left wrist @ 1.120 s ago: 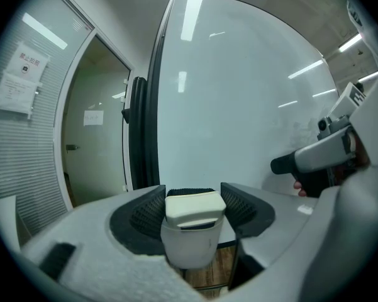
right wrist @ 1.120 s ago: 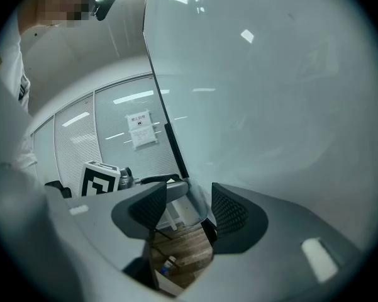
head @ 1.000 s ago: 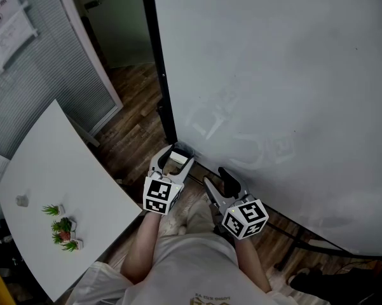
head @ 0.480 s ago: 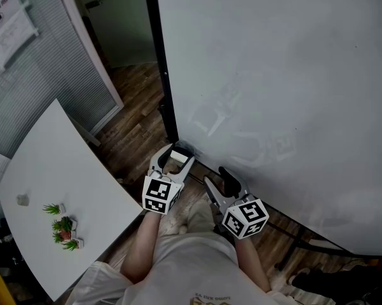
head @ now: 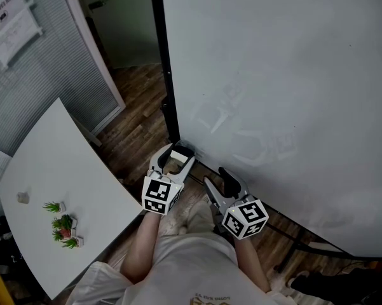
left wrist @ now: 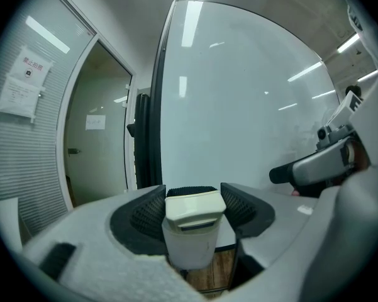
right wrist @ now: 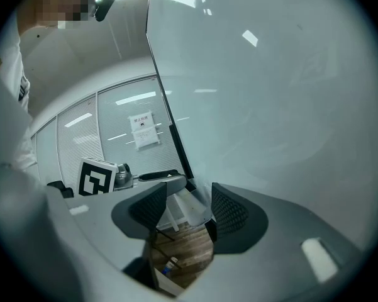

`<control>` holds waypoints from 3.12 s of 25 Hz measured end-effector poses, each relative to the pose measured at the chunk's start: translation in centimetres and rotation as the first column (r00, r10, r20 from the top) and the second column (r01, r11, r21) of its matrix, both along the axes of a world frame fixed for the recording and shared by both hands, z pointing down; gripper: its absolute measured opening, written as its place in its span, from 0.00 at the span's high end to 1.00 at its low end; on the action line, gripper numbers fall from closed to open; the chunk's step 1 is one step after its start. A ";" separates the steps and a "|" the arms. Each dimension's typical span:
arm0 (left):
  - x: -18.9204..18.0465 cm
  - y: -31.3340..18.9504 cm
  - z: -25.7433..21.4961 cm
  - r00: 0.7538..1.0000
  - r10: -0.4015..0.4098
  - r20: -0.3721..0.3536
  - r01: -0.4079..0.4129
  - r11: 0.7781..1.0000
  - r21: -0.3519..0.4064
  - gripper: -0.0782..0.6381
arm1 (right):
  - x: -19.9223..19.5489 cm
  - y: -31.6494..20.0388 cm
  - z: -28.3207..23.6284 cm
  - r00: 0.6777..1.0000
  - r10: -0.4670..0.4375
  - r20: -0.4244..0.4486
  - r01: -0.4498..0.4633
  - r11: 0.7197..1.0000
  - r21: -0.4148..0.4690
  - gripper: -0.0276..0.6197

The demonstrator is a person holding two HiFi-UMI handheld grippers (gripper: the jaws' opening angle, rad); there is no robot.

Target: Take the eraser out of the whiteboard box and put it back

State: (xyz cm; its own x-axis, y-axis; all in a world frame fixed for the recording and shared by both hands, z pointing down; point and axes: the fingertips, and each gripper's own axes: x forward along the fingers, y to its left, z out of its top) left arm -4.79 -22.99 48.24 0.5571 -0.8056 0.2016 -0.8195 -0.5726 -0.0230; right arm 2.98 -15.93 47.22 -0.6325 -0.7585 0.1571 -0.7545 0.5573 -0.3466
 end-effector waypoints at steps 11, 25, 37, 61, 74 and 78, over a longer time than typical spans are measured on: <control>-0.1 0.3 -1.0 1.000 -0.011 0.000 0.011 1.000 0.018 0.51 | 0.3 0.3 -0.2 1.000 -0.002 0.005 0.002 1.000 0.003 0.61; -0.5 1.2 -2.8 1.000 -0.016 -0.014 0.017 0.999 0.050 0.51 | 0.2 1.0 -0.7 1.000 -0.005 0.010 0.005 1.000 0.013 0.61; -0.9 2.1 -3.9 0.999 -0.022 -0.031 0.024 0.997 0.070 0.51 | 0.2 1.5 -1.0 1.000 -0.006 0.011 0.006 1.000 0.028 0.61; -1.7 4.1 -6.9 0.997 -0.026 -0.069 0.035 0.991 0.131 0.51 | 0.2 2.9 -1.9 1.000 0.000 0.001 0.000 0.998 0.056 0.61; -2.8 6.1 -8.8 0.995 -0.027 -0.098 0.043 0.986 0.163 0.51 | 0.5 3.6 -2.6 1.000 0.023 0.000 -0.023 0.997 0.079 0.61; -3.2 6.4 -8.8 0.994 -0.033 -0.100 0.049 0.985 0.164 0.51 | 0.4 3.8 -2.6 1.000 0.025 0.001 -0.025 0.996 0.081 0.61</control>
